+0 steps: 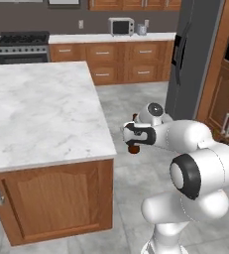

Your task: Place the large bottle from the dining counter next to the other large bottle outside the sink, and place the small bottle from the dining counter next to the other small bottle inside the sink.

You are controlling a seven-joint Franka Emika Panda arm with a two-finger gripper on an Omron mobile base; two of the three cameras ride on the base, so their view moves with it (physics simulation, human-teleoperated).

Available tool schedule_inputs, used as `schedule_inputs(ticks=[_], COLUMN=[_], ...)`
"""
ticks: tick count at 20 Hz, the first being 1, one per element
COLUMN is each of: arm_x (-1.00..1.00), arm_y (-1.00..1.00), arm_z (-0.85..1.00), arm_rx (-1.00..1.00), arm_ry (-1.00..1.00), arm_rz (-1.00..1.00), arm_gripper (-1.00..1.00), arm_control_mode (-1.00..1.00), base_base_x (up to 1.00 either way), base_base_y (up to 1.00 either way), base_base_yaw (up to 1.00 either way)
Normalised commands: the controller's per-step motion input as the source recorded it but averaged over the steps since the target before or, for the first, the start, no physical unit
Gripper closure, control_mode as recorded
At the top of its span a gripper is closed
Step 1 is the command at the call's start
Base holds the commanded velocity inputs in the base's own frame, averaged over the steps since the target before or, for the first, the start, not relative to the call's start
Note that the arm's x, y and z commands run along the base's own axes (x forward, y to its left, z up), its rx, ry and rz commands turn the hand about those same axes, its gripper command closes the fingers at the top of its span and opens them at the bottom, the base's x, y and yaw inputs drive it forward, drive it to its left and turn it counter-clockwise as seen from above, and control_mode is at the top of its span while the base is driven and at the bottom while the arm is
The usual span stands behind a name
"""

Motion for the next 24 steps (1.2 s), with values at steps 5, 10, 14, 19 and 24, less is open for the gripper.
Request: schedule_inputs(ticks=[5,10,14,19,24], arm_x=[0.00,0.00,0.00,0.00,0.00], arm_y=[0.00,0.00,0.00,0.00,0.00], arm_z=[0.00,0.00,0.00,0.00,0.00], arm_rx=[0.00,0.00,0.00,0.00,0.00], arm_ry=[0.00,0.00,0.00,0.00,0.00], arm_rz=[0.00,0.00,0.00,0.00,0.00], arm_gripper=[1.00,1.00,1.00,1.00,1.00], arm_control_mode=[1.00,1.00,1.00,1.00,1.00], base_base_x=[0.08,0.20,0.53,0.79,0.87], base_base_y=[-0.63,-0.58,-0.52,-0.40,-0.32], base_base_yaw=[0.00,0.00,0.00,0.00,0.00])
